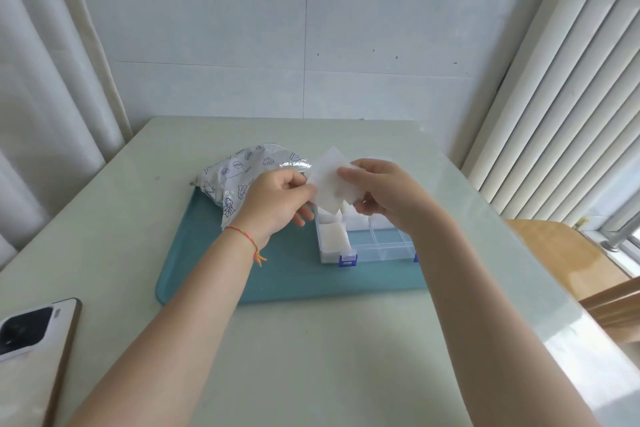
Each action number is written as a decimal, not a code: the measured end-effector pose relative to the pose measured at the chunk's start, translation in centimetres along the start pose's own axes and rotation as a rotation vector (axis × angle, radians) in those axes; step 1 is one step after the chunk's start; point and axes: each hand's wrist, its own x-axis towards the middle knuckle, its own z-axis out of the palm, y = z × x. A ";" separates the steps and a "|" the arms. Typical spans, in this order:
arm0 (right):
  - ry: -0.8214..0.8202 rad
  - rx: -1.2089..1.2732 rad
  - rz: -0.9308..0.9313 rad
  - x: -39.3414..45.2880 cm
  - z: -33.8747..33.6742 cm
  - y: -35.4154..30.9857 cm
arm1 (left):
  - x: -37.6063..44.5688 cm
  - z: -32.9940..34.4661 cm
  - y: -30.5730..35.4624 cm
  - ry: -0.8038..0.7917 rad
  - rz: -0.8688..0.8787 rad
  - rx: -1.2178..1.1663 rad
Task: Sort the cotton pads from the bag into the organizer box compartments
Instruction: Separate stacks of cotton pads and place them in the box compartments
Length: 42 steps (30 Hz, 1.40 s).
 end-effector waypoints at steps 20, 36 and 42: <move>-0.190 -0.625 -0.063 -1.7 0.0 -1.9 | 0.4 -1.2 -0.2 -0.246 -0.073 -0.034; -0.062 -0.703 -0.016 -1.4 0.9 -1.8 | 0.1 -1.4 0.5 -0.315 -0.126 -0.125; -0.060 -0.721 -0.021 -1.4 0.7 -1.8 | 0.4 -1.3 -0.3 -0.243 -0.077 -0.073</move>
